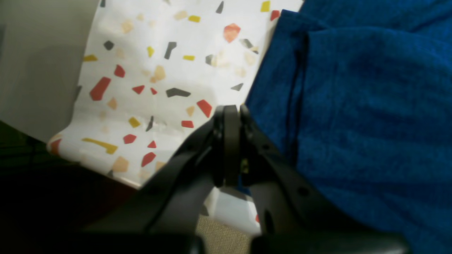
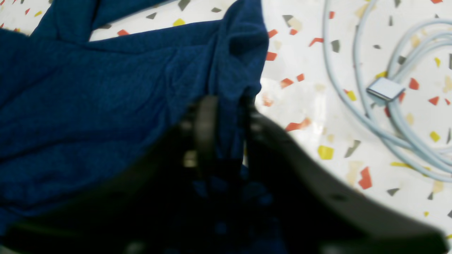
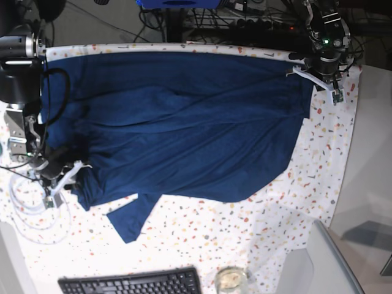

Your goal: Layout the t-shirt on the table in an organized manner, then fold the t-shirt properly

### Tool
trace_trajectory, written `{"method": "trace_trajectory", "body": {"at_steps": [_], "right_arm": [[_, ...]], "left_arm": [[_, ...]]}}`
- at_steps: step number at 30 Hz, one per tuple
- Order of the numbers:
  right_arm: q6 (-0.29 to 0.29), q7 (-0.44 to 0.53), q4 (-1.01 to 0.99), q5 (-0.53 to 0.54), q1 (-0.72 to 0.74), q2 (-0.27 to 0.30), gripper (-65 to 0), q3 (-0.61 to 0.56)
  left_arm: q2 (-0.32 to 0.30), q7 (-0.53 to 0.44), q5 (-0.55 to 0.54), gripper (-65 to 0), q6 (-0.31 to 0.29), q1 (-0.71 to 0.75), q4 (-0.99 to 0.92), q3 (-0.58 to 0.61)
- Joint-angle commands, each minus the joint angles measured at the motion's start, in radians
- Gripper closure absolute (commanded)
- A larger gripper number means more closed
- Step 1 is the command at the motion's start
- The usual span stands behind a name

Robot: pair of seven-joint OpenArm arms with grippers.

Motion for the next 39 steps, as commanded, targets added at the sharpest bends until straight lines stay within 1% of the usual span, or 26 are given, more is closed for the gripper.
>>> {"method": "trace_trajectory", "body": {"at_steps": [1, 2, 3, 4, 5, 6, 7, 8, 9, 10, 12, 14, 15, 16, 19, 24, 29, 31, 33, 36, 39], "right_arm": [[0.004, 0.028, 0.016, 0.007, 0.028, 0.015, -29.4, 0.005], [0.004, 0.029, 0.016, 0.007, 0.028, 0.018, -36.9, 0.005], [0.004, 0.031, 0.019, 0.007, 0.028, 0.032, -43.1, 0.013], [0.004, 0.031, 0.031, 0.008, 0.027, 0.046, -45.9, 0.034], [0.004, 0.031, 0.048, 0.008, 0.013, 0.050, -45.6, 0.070], [0.004, 0.031, 0.074, 0.008, -0.013, 0.050, -43.2, 0.123], [0.004, 0.025, 0.117, 0.010, -0.041, 0.050, -38.9, 0.183], [0.004, 0.022, 0.162, 0.010, -0.077, 0.047, -33.0, 0.229], [0.004, 0.011, 0.200, 0.010, -0.117, 0.047, -25.8, 0.260], [0.004, -0.011, 0.242, 0.010, -0.154, 0.046, -17.0, 0.271], [0.004, -0.069, 0.294, 0.010, -0.211, 0.040, -0.8, 0.271], [0.005, -0.112, 0.317, 0.010, -0.246, 0.038, 0.0, 0.269], [0.008, -0.127, 0.315, 0.010, -0.254, 0.038, -3.0, 0.269], [0.008, -0.133, 0.312, 0.010, -0.255, 0.037, -3.6, 0.269], [0.010, -0.140, 0.286, 0.008, -0.257, 0.032, -0.3, 0.269], [0.010, -0.138, 0.232, 0.008, -0.243, 0.035, 0.0, 0.269], [0.008, -0.133, 0.125, 0.007, -0.219, 0.041, 0.0, 0.278], [0.005, -0.133, 0.123, 0.007, -0.229, 0.046, 0.0, 0.281], [0.004, -0.133, 0.139, 0.007, -0.257, 0.064, 0.0, 0.310], [0.004, -0.133, 0.185, 0.007, -0.291, 0.064, 0.0, 0.355], [0.004, -0.133, 0.206, 0.007, -0.301, 0.069, 0.0, 0.367]], "left_arm": [[-0.006, -0.018, 0.002, 0.0, 0.004, 0.000, 0.019, -0.004], [-0.006, -0.018, 0.002, 0.0, 0.004, 0.000, 0.019, -0.004], [-0.006, -0.018, 0.004, 0.0, 0.004, 0.000, 0.021, -0.002], [-0.006, -0.018, 0.004, 0.0, 0.004, 0.002, 0.021, 0.002], [-0.006, -0.018, 0.004, 0.0, 0.004, 0.002, 0.021, 0.006], [-0.006, -0.018, 0.004, 0.0, 0.004, 0.002, 0.021, 0.007], [-0.004, -0.018, 0.004, 0.0, 0.004, 0.002, 0.021, 0.007], [-0.004, -0.018, 0.004, 0.0, 0.004, 0.002, 0.021, 0.007], [-0.004, -0.018, 0.004, 0.0, 0.004, 0.000, 0.021, 0.007], [-0.003, -0.018, 0.002, 0.0, 0.004, -0.001, 0.025, 0.009], [-0.001, -0.018, -0.002, 0.0, 0.004, -0.015, 0.044, 0.010], [0.000, -0.016, 0.004, 0.0, 0.004, -0.027, 0.058, 0.010], [0.000, -0.016, 0.004, 0.0, 0.004, -0.036, 0.061, 0.013], [0.000, -0.016, 0.004, 0.0, 0.004, -0.049, 0.061, 0.027], [-0.006, -0.016, 0.004, 0.0, 0.004, -0.070, 0.053, 0.078], [-0.006, -0.016, 0.004, 0.0, 0.004, -0.079, 0.036, 0.141], [-0.006, -0.021, 0.004, 0.0, 0.004, -0.090, -0.042, 0.139], [-0.006, -0.022, 0.004, 0.0, 0.004, -0.081, -0.048, 0.139], [-0.006, -0.022, 0.004, 0.0, 0.004, -0.079, -0.045, 0.139], [-0.007, -0.022, 0.004, 0.0, 0.004, -0.078, -0.048, 0.139], [-0.007, -0.021, 0.004, 0.0, 0.004, -0.079, -0.050, 0.139]]}}
